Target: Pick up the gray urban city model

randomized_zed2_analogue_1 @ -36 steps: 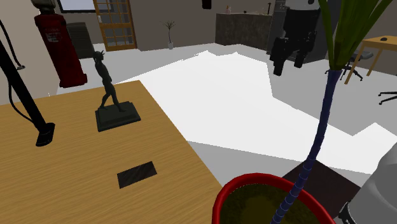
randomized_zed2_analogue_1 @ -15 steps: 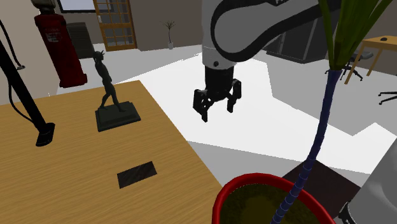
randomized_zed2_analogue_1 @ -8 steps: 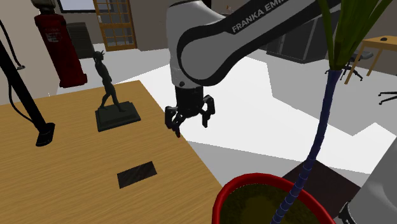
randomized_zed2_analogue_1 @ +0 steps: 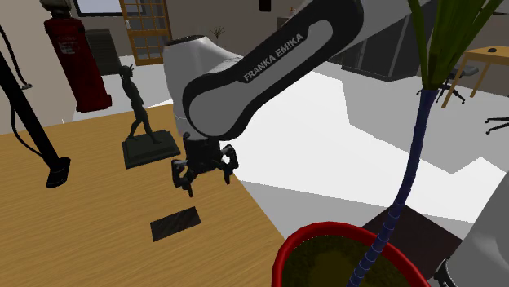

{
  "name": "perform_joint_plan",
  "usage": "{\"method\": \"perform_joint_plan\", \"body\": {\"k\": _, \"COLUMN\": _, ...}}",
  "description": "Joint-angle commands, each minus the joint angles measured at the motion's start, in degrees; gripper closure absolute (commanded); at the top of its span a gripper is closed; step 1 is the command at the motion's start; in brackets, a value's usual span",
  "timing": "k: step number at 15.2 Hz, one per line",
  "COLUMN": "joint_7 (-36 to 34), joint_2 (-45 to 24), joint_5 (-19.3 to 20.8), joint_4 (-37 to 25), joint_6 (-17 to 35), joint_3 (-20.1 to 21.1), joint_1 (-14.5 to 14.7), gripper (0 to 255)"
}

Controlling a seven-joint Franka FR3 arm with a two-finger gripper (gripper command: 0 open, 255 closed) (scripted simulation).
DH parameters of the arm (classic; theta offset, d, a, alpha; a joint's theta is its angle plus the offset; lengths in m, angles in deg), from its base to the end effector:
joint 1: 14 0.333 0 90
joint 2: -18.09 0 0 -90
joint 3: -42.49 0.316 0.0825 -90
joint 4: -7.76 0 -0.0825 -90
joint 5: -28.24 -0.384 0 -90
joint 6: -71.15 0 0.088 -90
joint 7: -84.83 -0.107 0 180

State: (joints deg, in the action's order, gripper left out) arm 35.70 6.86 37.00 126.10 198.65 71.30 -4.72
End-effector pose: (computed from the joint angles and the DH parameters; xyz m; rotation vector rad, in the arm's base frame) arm 0.4593 0.3461 0.3492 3.1122 -0.1660 0.0197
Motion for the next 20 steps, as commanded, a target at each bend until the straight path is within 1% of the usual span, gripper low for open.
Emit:
{"method": "perform_joint_plan", "body": {"k": 1, "joint_7": -3.22, "joint_2": -5.08, "joint_5": 2.78, "joint_4": -4.05, "joint_6": 0.28, "joint_3": -0.2, "joint_1": 1.81, "gripper": 0}}
{"method": "perform_joint_plan", "body": {"k": 7, "joint_7": -9.66, "joint_2": -18.56, "joint_5": 8.28, "joint_4": -17.6, "joint_6": -1.1, "joint_3": -2.16, "joint_1": 8.38, "gripper": 0}}
{"method": "perform_joint_plan", "body": {"k": 8, "joint_7": -9.87, "joint_2": -19.18, "joint_5": 8.45, "joint_4": -18.32, "joint_6": -1.22, "joint_3": -2.3, "joint_1": 8.73, "gripper": 0}}
{"method": "perform_joint_plan", "body": {"k": 15, "joint_7": -11.07, "joint_2": -22.66, "joint_5": 10.36, "joint_4": -17.5, "joint_6": 2.85, "joint_3": -3.65, "joint_1": 9.64, "gripper": 0}}
{"method": "perform_joint_plan", "body": {"k": 17, "joint_7": -11.06, "joint_2": -22.66, "joint_5": 10.36, "joint_4": -17.49, "joint_6": 2.85, "joint_3": -3.65, "joint_1": 9.64, "gripper": 0}}
{"method": "perform_joint_plan", "body": {"k": 18, "joint_7": -11.05, "joint_2": -22.55, "joint_5": 10.32, "joint_4": -17.4, "joint_6": 2.84, "joint_3": -3.62, "joint_1": 9.6, "gripper": 255}}
{"method": "perform_joint_plan", "body": {"k": 20, "joint_7": -11.06, "joint_2": -22.53, "joint_5": 10.31, "joint_4": -17.38, "joint_6": 2.84, "joint_3": -3.61, "joint_1": 9.6, "gripper": 255}}
